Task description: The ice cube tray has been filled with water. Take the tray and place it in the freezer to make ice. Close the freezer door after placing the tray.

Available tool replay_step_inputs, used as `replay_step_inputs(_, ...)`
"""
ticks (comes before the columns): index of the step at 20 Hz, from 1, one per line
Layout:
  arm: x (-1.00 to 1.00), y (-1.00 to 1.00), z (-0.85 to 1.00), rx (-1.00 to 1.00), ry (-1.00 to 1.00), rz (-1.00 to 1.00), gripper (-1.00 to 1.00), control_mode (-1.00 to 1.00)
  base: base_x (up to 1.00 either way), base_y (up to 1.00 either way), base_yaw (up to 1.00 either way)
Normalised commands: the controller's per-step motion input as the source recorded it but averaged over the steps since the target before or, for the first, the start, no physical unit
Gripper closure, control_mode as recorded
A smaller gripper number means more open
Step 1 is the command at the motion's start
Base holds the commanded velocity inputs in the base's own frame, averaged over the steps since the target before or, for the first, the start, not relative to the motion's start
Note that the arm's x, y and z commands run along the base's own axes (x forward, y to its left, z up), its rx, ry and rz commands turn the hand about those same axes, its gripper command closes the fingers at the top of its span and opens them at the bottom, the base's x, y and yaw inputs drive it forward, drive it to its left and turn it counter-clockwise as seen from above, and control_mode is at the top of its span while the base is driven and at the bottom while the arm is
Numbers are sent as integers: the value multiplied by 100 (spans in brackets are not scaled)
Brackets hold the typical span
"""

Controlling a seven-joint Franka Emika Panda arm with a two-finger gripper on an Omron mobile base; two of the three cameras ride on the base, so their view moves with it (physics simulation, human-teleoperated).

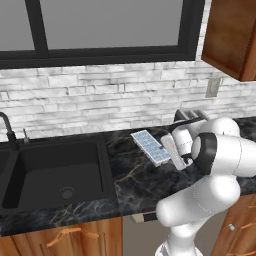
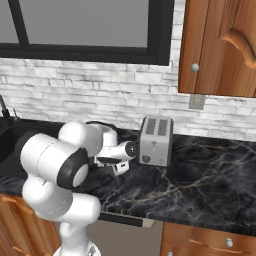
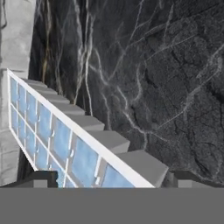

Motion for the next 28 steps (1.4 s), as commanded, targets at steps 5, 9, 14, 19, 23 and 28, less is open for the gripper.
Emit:
replay_step_inputs(5, 8, 5, -22, 0, 0, 0, 100, -100, 0, 0, 0)
replay_step_inputs(9, 0, 1, -17, 0, -1, 0, 100, -100, 0, 0, 0)
replay_step_inputs(14, 0, 0, -7, 0, -1, 1, 100, -100, 0, 0, 0)
replay_step_inputs(19, 0, 0, 0, 0, -2, 0, 100, -100, 0, 0, 0)
replay_step_inputs(23, -4, 0, 3, 0, -17, 0, 100, -100, 0, 0, 0)
replay_step_inputs(28, -7, 10, 16, 0, -20, 0, 100, -100, 0, 0, 0)
